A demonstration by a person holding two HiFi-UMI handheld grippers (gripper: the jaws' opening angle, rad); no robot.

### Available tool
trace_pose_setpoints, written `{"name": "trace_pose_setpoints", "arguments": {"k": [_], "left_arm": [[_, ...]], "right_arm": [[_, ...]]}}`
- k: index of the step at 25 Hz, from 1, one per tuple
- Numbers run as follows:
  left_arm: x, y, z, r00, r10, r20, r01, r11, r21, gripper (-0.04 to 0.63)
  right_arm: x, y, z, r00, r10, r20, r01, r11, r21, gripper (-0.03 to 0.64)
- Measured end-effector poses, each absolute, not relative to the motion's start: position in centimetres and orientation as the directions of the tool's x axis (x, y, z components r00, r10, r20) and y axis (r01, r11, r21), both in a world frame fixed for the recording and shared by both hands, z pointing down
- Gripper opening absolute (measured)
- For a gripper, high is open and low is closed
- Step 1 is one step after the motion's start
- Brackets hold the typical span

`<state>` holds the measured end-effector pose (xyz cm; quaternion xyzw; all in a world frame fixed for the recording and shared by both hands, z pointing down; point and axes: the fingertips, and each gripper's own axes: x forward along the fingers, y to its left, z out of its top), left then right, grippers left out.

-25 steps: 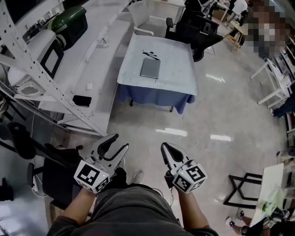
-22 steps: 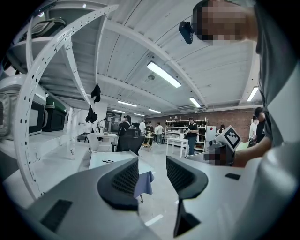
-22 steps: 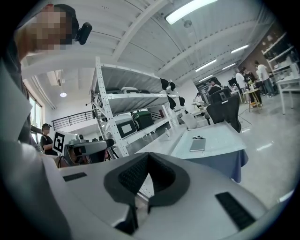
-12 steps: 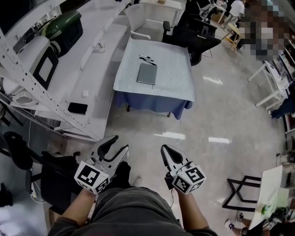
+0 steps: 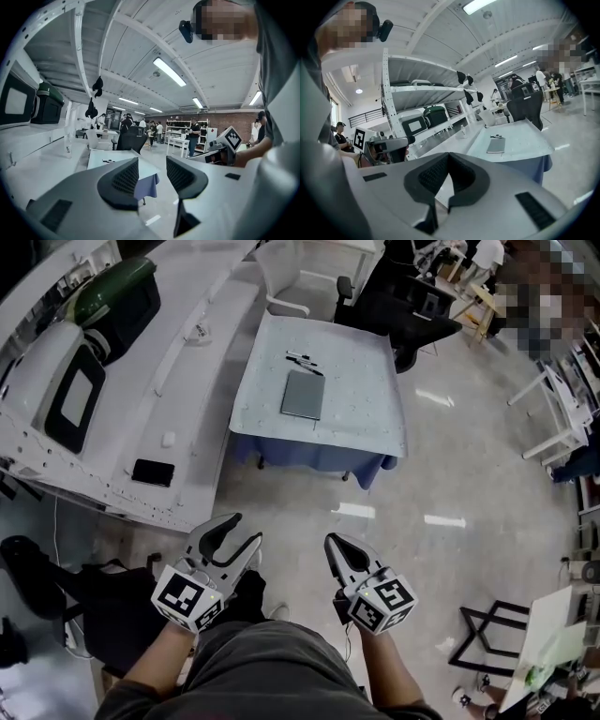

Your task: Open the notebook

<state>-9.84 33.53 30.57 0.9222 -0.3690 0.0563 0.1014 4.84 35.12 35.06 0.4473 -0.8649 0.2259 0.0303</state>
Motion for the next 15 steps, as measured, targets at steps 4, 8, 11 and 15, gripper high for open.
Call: {"name": "trace_pose_setpoints", "arguments": {"k": [4, 8, 11, 15], "left_arm": [[-10.5, 30.2, 31.3, 0.726, -0.661, 0.189, -0.687, -0.71, 0.154, 0.186], [-11.6, 26.9, 31.6, 0.731, -0.655, 0.194, -0.682, -0.713, 0.163, 0.186], [-12.6, 24.3, 31.7, 0.734, -0.649, 0.197, -0.678, -0.715, 0.172, 0.186], [-13.5, 21.0, 32.1, 0.749, -0.631, 0.203, -0.662, -0.727, 0.182, 0.186]], "right_arm": [[3.9, 31.9, 35.7, -0.597, -0.757, 0.266, -0.788, 0.491, -0.371, 0.003], [2.8, 28.6, 35.8, -0.593, -0.756, 0.277, -0.792, 0.484, -0.374, 0.003], [1.9, 26.2, 35.9, -0.587, -0.757, 0.287, -0.796, 0.476, -0.373, 0.003], [0.9, 23.1, 36.1, -0.568, -0.765, 0.304, -0.809, 0.453, -0.374, 0.003]]}}
